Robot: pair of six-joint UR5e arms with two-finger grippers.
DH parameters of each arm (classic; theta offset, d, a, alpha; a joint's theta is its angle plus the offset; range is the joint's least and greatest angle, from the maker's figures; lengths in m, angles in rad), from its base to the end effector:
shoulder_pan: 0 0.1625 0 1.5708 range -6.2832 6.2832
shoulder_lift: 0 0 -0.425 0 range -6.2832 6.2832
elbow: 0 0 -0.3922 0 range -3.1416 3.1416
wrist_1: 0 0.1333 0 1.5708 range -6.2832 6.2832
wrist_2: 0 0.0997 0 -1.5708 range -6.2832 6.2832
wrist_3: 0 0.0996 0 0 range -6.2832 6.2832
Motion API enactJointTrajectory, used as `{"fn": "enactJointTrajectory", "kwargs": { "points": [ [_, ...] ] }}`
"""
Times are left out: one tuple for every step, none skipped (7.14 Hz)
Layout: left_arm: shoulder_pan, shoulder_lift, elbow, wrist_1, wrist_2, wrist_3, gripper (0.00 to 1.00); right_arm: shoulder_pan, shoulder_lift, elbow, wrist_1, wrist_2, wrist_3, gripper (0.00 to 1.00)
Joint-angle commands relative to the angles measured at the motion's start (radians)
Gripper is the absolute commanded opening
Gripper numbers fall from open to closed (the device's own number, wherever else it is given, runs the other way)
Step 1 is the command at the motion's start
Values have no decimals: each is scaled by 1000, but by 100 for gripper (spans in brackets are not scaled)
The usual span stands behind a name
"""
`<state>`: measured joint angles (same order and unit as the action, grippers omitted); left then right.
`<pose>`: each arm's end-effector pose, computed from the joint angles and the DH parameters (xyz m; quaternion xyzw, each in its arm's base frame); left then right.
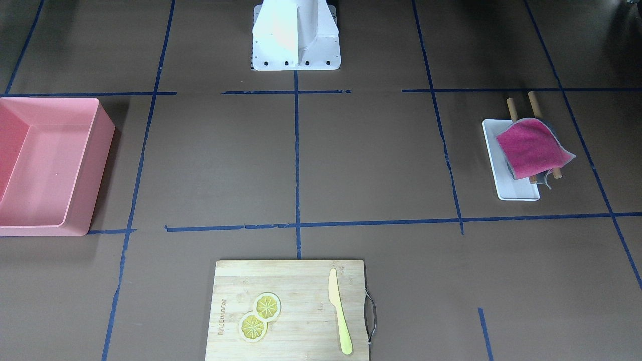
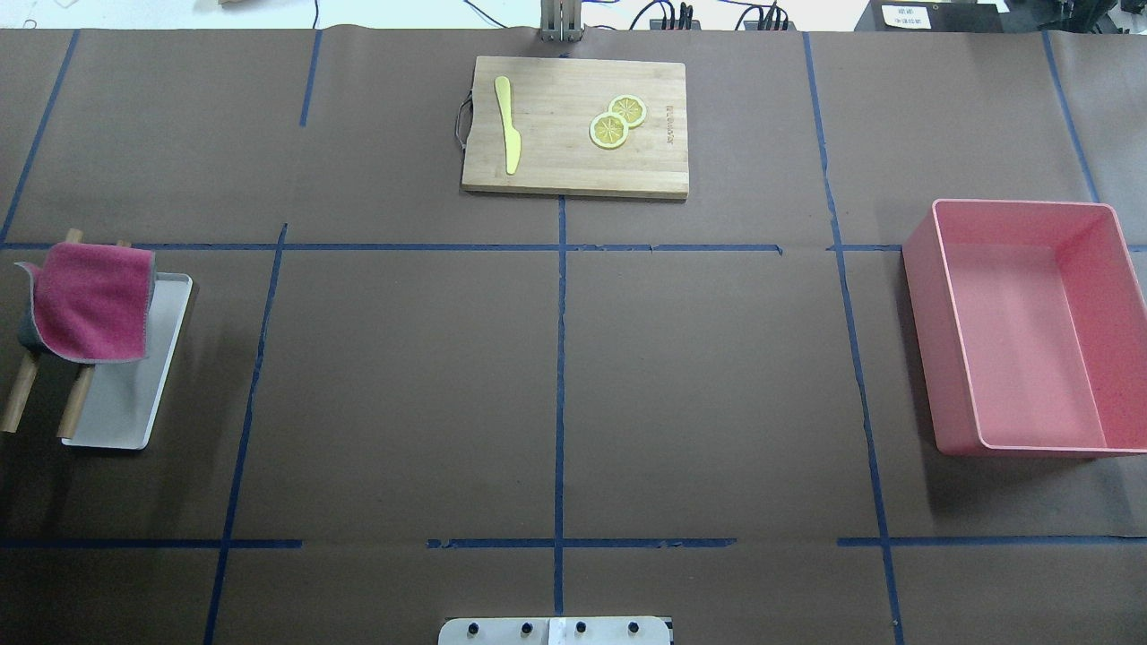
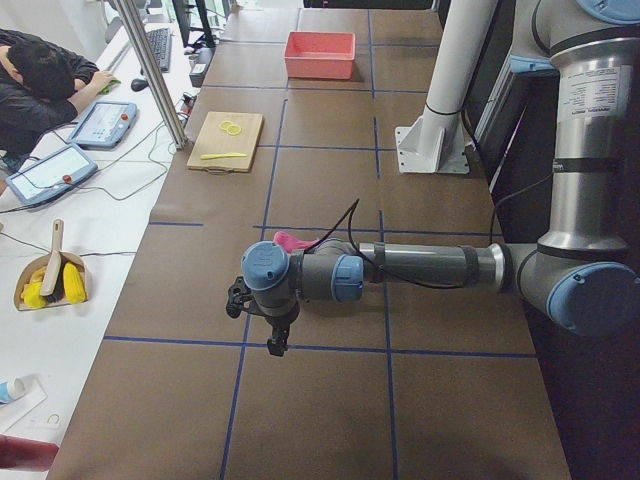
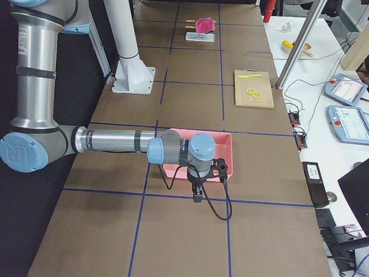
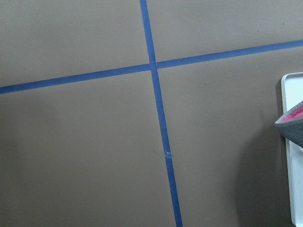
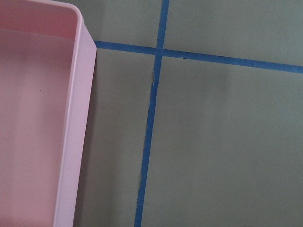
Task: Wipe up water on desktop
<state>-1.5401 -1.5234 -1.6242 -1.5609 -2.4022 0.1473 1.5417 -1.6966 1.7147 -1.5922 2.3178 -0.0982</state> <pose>-0.0452 -0.4731 0.6522 0.0218 0.4032 0.0805 0.9113 0.0529 -0.4400 0.6505 0.0111 -0.3647 -0.0586 0.9292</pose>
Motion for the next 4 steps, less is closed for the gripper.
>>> {"fn": "enactJointTrajectory", "kwargs": {
  "points": [
    [-2, 0, -9, -1, -2, 0, 100, 0, 0, 0, 1, 2, 0, 100],
    [2, -1, -6, 1, -2, 0, 100, 0, 0, 0, 2, 2, 0, 100],
    [0, -1, -23, -10, -3, 2, 100, 0, 0, 5, 2, 5, 0, 100],
    [0, -1, -55, -11, 1, 2, 100, 1, 0, 25, 2, 3, 0, 100]
  ]
}}
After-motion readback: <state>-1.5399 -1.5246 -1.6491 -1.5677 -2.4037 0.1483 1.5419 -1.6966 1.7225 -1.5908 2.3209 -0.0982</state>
